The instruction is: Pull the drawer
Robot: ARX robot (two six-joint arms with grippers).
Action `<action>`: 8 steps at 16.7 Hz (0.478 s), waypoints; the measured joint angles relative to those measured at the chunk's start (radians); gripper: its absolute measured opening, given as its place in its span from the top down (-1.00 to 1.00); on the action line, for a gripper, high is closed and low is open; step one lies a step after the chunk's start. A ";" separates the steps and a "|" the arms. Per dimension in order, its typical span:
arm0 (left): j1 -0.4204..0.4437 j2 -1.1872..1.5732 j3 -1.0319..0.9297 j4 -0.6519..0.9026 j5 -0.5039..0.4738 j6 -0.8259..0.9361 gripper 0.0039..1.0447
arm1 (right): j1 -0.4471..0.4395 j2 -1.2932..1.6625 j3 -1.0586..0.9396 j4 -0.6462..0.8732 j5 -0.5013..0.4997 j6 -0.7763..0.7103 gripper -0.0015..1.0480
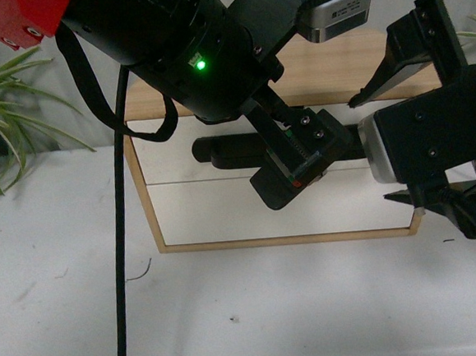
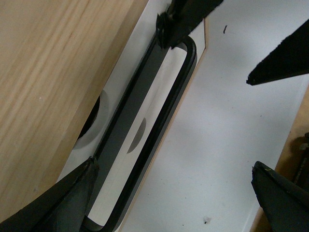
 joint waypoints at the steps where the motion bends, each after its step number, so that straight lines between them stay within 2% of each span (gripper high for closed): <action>1: 0.001 0.011 0.000 0.006 0.000 0.000 -0.88 | 0.008 0.015 0.000 -0.001 0.002 0.000 -0.88; 8: 0.018 0.106 -0.006 0.079 -0.010 0.002 -0.88 | 0.013 0.144 0.052 0.053 0.013 -0.007 -0.88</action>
